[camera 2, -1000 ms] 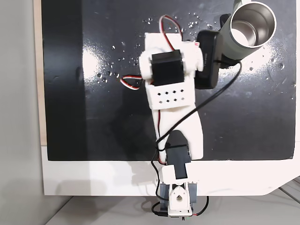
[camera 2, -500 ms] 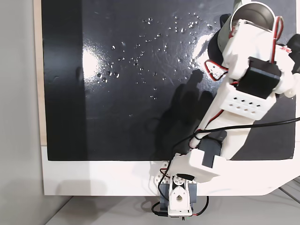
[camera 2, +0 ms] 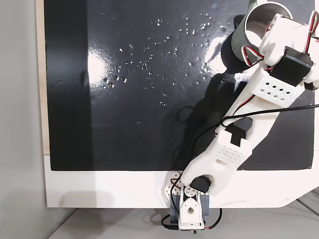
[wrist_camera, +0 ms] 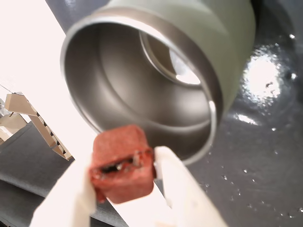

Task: Grasp a cube and put it in the cup.

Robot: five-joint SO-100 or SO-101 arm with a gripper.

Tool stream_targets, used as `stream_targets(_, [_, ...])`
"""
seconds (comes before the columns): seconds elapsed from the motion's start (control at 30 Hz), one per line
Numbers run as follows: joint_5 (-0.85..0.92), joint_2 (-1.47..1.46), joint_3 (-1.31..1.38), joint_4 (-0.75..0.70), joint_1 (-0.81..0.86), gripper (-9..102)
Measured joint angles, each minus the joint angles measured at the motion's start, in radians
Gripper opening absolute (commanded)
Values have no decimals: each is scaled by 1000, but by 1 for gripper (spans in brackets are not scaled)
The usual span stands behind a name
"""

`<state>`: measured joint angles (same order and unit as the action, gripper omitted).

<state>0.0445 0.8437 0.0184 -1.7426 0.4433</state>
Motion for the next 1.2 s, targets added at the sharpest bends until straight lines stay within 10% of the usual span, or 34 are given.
stream_targets(1.2, [3,-43,37,44,-2,24])
